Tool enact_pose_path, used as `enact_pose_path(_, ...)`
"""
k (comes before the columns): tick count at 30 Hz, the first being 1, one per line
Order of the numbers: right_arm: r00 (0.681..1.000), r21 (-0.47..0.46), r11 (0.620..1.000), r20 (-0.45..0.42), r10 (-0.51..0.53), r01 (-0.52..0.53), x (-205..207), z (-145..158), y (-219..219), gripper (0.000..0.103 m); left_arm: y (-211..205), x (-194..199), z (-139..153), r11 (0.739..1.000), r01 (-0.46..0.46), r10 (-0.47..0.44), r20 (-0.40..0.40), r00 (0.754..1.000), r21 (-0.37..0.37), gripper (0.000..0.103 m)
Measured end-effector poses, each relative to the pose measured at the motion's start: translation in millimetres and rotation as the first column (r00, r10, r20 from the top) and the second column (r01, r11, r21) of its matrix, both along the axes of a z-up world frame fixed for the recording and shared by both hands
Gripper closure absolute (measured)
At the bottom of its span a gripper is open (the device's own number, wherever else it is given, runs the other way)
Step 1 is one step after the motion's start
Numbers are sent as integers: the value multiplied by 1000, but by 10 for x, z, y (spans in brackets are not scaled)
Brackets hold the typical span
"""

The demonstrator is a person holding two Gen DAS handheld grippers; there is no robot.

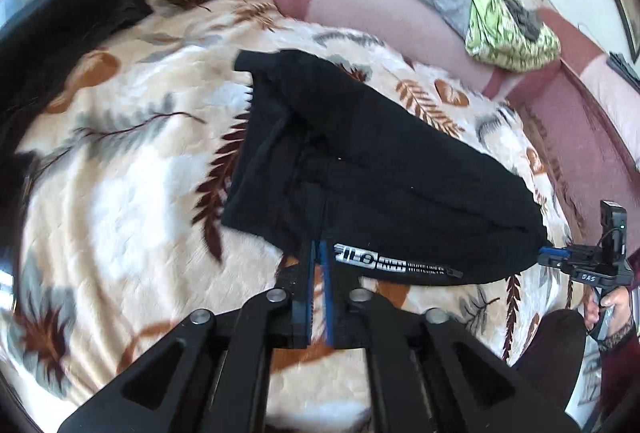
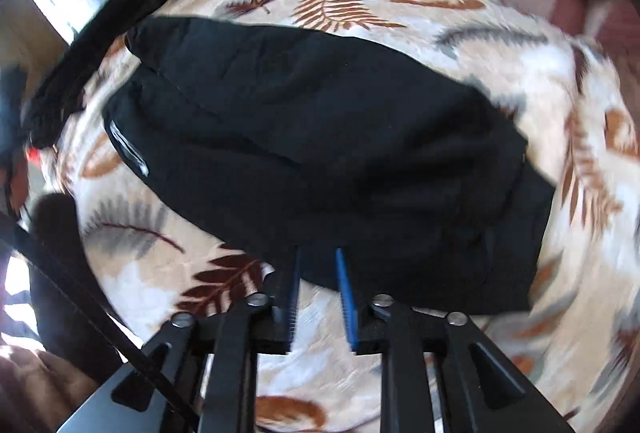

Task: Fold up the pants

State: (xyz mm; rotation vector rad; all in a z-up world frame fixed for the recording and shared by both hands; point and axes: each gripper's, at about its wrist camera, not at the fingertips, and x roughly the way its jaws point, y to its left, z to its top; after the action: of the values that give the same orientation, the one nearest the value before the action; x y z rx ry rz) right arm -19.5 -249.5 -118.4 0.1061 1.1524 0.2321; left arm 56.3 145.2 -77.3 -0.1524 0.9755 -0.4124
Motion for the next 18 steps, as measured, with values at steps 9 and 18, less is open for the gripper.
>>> enact_pose_path(9,955,228,962,218,-203,152,-126,287,-54,41,122,-565,174,975,-209,214,64,975,-76,38)
enact_pose_path(18,915,221,951,293,-277,217,-155,144,42,41,141,-970,340,950,-310,305,134,943,22,35)
